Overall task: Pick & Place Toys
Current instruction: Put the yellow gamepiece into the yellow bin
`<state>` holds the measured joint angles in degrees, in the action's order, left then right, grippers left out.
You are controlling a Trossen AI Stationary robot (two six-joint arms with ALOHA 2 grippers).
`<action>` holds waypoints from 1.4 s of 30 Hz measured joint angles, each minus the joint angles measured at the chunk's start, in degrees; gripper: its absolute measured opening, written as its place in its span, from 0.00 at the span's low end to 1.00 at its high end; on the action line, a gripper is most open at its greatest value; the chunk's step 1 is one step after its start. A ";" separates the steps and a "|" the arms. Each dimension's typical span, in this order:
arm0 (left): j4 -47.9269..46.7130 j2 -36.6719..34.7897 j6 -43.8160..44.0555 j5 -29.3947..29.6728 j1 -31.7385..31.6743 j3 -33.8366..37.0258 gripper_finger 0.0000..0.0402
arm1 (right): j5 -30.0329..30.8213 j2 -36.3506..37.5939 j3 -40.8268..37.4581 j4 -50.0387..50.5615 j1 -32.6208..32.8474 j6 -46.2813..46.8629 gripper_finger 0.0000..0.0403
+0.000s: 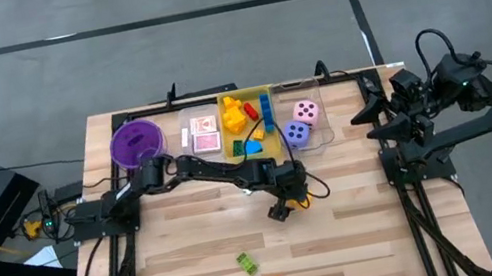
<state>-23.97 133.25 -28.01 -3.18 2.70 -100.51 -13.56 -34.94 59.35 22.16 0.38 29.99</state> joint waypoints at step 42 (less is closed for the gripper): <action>-6.46 -1.77 12.69 0.82 1.12 0.04 0.67 | -0.09 0.13 0.00 1.85 0.00 -0.56 0.66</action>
<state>-30.43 131.48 -15.32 -2.37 3.81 -100.47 -13.65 -34.81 59.35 24.00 0.38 29.43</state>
